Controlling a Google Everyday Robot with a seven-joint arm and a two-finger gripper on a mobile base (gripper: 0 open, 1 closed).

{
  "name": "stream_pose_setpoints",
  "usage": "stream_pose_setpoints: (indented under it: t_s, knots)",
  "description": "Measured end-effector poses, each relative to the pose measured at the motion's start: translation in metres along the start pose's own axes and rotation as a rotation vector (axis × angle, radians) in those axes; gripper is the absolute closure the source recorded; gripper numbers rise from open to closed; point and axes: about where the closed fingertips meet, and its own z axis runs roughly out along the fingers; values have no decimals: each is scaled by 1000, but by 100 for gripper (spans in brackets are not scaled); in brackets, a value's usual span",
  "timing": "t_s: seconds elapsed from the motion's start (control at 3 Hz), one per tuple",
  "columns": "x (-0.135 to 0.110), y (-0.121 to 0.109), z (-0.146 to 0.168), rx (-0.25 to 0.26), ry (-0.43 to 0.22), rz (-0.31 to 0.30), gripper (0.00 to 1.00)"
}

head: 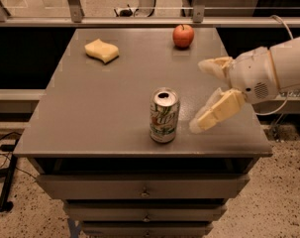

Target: Move 7up can near apple

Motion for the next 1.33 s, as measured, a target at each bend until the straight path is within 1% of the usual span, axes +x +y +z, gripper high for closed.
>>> stream_pose_setpoints:
  t_s: [0.33,0.67,1.0,1.33]
  knots:
    - [-17,7,27,-47,-145,-2,0]
    - [-31,23,53,-92,-245,-33,0]
    - [-29,31,81,-113,-294,-66,0]
    - [-15,28,91,-107,-287,-66,0]
